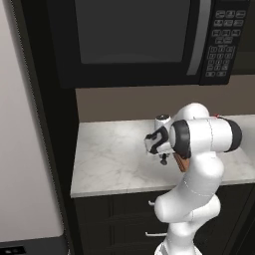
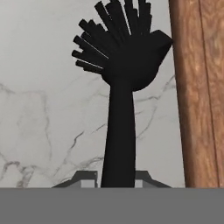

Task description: Grab the spray bottle from the cabinet, then place it next to the cutting board for sanitizing. Then grab the dish brush from the countertop next to the sink and place it next to the cutting board.

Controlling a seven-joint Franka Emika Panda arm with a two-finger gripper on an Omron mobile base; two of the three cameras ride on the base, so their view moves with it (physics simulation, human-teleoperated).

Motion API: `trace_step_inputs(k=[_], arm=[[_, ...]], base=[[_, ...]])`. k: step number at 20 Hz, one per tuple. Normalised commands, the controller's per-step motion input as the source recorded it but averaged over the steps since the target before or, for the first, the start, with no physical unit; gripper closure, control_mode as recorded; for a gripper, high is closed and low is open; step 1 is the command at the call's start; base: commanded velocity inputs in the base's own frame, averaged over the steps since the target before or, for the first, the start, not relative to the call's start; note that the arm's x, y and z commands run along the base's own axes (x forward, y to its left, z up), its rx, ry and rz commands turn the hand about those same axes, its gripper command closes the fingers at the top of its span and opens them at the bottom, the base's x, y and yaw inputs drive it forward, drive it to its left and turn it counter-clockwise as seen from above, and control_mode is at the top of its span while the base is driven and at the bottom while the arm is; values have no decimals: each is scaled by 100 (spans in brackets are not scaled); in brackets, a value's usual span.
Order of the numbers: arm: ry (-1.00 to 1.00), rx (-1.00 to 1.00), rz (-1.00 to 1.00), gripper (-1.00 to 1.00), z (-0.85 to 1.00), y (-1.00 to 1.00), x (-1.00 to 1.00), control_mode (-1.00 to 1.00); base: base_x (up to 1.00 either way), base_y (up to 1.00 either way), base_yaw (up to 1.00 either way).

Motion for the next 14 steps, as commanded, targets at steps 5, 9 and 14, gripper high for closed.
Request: trace_step_inputs(k=[5,9,14], arm=[[-5,7,7,100,-45,-22,13,-100],[-9,3,2,-100,-39,-2,3,-100],[-16,3,0,-100,0,-12,0,-100]], base=[[0,0,0],[0,0,0],[0,0,0]])
